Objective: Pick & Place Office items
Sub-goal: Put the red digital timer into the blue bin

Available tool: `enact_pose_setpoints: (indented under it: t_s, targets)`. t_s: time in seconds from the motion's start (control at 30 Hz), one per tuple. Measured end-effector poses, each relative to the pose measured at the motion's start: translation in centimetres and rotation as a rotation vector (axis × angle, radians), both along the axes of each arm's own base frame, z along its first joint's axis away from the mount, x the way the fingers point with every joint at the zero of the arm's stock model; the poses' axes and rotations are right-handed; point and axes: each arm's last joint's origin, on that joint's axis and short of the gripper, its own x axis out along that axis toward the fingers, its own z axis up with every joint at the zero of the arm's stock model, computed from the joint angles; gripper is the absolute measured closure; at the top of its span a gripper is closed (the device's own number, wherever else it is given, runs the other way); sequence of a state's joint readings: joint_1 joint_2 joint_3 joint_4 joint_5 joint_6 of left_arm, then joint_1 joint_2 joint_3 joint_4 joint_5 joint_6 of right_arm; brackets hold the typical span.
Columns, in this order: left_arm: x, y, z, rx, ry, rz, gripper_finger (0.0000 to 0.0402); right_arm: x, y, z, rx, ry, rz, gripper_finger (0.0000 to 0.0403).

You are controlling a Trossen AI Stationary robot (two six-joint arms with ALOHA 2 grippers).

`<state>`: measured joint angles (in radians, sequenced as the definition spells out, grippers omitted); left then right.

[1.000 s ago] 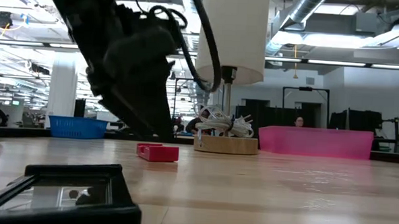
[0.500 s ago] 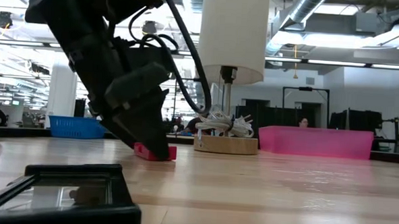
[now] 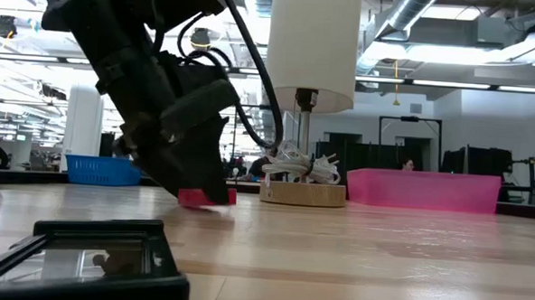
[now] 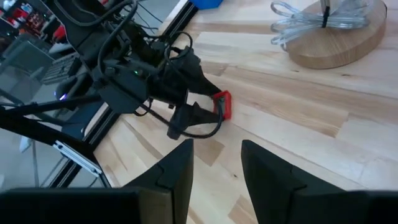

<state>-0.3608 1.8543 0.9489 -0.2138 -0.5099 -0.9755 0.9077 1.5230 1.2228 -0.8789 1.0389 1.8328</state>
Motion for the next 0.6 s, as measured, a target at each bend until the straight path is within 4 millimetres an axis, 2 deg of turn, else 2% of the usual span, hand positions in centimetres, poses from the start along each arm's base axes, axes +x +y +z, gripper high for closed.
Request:
enact_pose_setpoints:
  t_s: [0.17, 0.33, 0.43, 0.53, 0.6]
  targets:
    - [-1.9, 2.3, 1.7, -0.039, -0.148, 0.286, 0.0121, 0.2, -0.2, 0.1, -0.011, -0.016, -0.015, 0.0275]
    - [-7.5, 5.5, 2.1, -0.135, -0.267, 0.645, 0.0093, 0.4, -0.4, 0.1, -0.028, -0.037, -0.036, 0.0275]
    - [-11.4, 7.1, 2.0, -0.215, -0.398, 0.855, 0.0102, 0.5, -0.5, 0.1, -0.037, -0.047, -0.045, 0.0275]
    - [-14.6, 8.2, 1.9, -0.291, -0.61, 1.024, 0.0119, 0.6, -0.7, 0.1, -0.043, -0.046, -0.055, 0.0275]
    - [-16.2, 8.9, 1.8, -0.309, -0.747, 1.077, 0.0119, 0.8, -0.9, 0.1, -0.045, -0.047, -0.065, 0.0275]
